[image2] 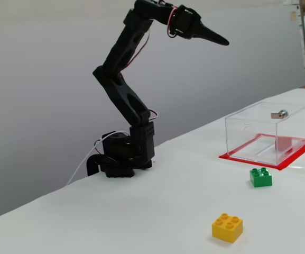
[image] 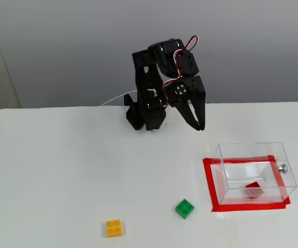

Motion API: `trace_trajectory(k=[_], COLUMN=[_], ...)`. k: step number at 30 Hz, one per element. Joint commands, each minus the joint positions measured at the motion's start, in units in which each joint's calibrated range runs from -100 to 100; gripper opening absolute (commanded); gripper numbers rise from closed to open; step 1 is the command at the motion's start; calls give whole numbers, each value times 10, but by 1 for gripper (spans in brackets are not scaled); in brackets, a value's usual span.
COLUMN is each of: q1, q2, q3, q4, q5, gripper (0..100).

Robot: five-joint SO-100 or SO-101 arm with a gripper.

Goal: Pick the red lego brick and place it into the transparent box

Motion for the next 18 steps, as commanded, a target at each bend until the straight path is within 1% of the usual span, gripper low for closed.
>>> trace_trajectory(k=[1, 5, 9, 14, 18], q1=[36, 80, 143, 201, 225], q2=[-46, -89, -156, -257, -351], q3=[-17, 0, 61, 185, 307], q4=[25, 47, 34, 29, 29], q5=[-1, -9, -26, -28, -28], gripper=[2, 2, 2, 2, 2])
